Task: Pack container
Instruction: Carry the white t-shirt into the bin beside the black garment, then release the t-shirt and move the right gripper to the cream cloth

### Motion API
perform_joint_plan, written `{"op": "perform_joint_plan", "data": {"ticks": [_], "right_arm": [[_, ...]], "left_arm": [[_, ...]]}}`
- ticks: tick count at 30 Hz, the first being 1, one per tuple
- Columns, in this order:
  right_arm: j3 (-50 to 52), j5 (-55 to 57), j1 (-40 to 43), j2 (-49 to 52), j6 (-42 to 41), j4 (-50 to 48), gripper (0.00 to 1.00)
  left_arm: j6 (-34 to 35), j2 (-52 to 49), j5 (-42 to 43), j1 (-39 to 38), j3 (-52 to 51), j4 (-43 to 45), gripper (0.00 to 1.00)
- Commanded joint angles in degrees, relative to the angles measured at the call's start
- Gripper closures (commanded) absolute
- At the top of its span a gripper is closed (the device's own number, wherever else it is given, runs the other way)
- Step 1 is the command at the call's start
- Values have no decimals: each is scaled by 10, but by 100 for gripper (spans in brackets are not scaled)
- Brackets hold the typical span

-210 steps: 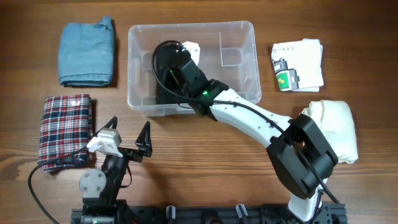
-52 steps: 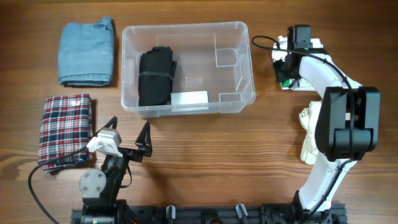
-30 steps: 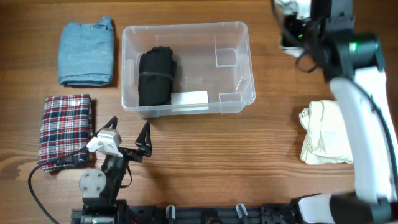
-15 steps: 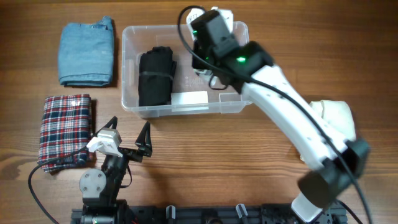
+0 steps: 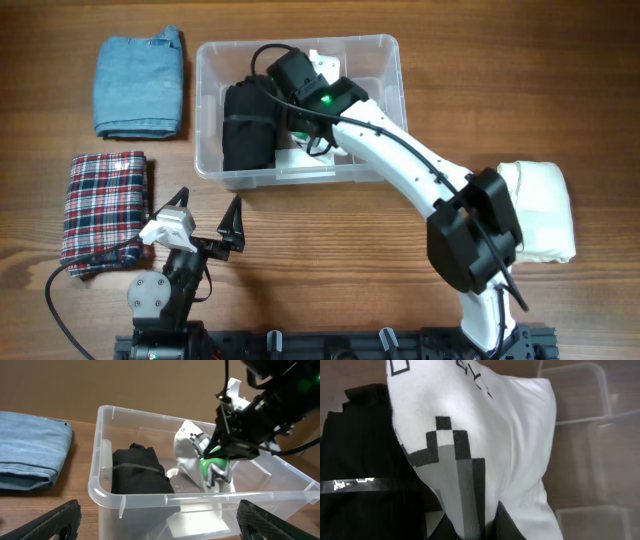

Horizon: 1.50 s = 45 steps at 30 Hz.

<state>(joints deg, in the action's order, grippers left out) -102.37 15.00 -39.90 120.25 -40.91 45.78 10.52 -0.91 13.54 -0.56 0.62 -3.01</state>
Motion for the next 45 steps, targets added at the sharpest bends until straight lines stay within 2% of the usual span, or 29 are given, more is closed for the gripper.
{"op": "perform_joint_plan", "data": {"ticks": [1,3,6,13,17,20,24,27,32,38,41,45], "right_arm": [[1,-45,-7,28,-11,-26,67],[1,-61,-7,31,-11,-34,53],[0,-61,-7,30,-10,-51,46],[-1,-98,-5,17,26,-110,41],[0,-98,-5,23,27,-112,46],[6,-103,-5,33,59,-98,47],[-3,-27,12,-7,125,-28,43],[-8,18,35,-80,134,13,40],[-8,21,90,-218,214,67,35],[-8,88,217,-339,313,261,30],[-7,82,284,-346,314,333,22],[33,72,347,-334,255,441,21]], "left_arm": [[-11,2,-2,5,-3,-1,0],[-11,2,-1,5,-3,-1,0],[-11,2,-1,5,-3,-1,0],[-11,2,-2,5,-3,-1,0],[-11,2,-2,5,-3,-1,0],[-11,2,-2,5,-3,-1,0],[-11,2,-1,5,-3,-1,0],[-11,2,-2,5,-3,-1,0],[-11,2,-2,5,-3,-1,0],[-11,2,-1,5,-3,-1,0],[-11,2,-1,5,-3,-1,0],[-11,2,-1,5,-3,-1,0]]}}
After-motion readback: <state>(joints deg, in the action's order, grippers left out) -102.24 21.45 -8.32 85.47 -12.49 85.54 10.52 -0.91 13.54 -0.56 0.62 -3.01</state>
